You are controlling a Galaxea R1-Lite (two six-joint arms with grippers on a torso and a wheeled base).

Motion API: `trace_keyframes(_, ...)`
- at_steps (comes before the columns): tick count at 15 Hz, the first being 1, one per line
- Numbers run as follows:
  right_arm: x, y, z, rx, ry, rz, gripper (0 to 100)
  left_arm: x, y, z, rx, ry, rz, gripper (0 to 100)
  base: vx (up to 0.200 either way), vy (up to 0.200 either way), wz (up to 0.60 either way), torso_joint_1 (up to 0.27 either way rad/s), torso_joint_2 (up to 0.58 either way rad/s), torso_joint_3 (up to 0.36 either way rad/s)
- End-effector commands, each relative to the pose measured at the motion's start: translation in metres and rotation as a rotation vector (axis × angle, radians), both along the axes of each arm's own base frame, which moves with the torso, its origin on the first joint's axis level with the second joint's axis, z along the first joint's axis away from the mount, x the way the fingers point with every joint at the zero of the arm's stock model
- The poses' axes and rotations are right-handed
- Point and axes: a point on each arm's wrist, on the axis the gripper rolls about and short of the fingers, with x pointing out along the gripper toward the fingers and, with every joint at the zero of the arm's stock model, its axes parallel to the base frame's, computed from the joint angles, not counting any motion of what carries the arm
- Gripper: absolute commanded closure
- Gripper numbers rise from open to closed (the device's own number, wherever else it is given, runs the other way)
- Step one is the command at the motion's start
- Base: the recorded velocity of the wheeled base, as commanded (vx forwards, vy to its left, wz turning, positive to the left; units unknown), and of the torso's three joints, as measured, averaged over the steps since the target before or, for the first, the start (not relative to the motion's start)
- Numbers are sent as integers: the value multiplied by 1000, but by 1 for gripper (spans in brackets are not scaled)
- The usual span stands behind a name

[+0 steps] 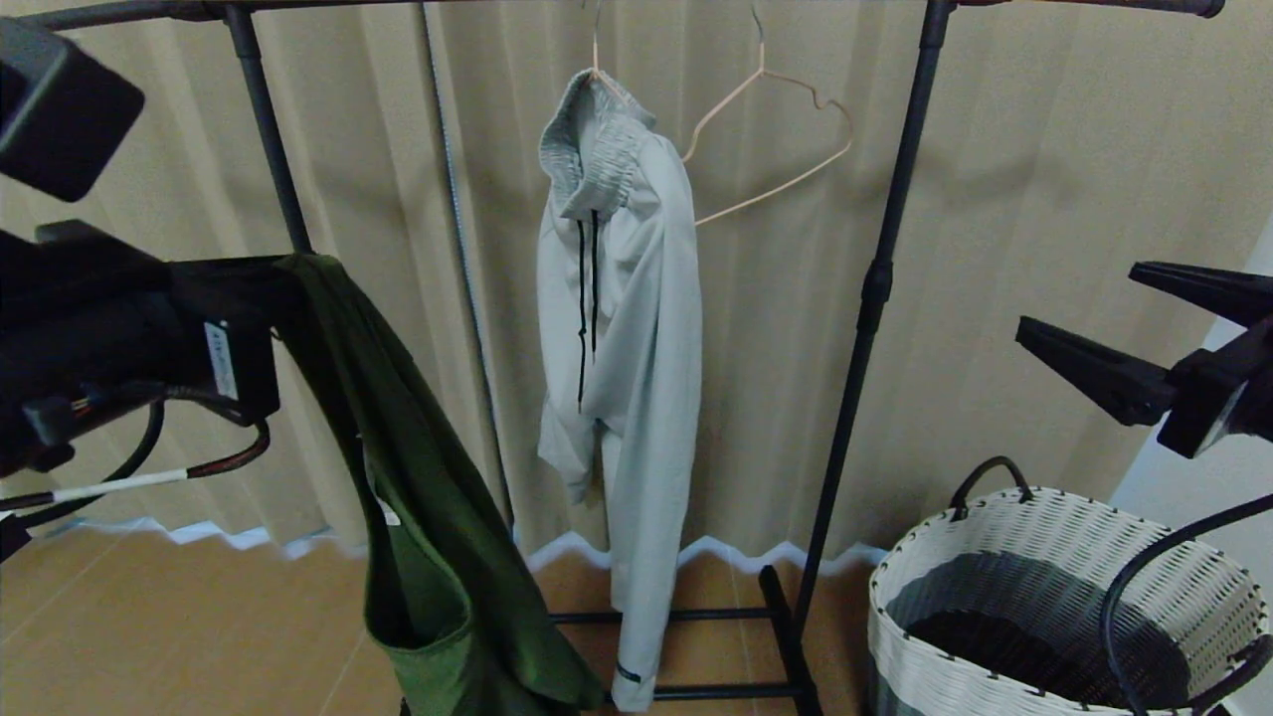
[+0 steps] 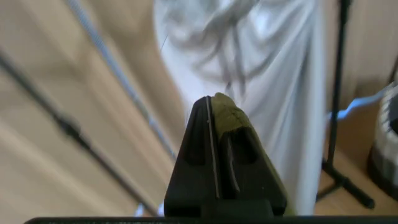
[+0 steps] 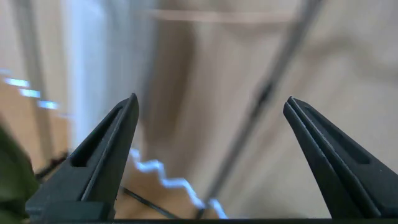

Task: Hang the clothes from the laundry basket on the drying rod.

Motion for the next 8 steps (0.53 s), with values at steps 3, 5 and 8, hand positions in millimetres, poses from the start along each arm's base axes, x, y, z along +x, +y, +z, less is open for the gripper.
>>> trace_keyframes(3, -30, -8, -15, -8, -2, -8, 0, -31, 24, -21, -33, 20, 53, 100, 0, 0, 0, 0, 0, 0)
trace_keyframes(5, -38, -11, -22, -9, 3, -7, 0, -39, 34, -33, -42, 38, 73, 100, 0, 0, 0, 0, 0, 0)
trace_keyframes(8, -42, -16, -38, -14, 51, -31, 0, -47, 40, -44, -115, 75, 100, 100, 0, 0, 0, 0, 0, 0)
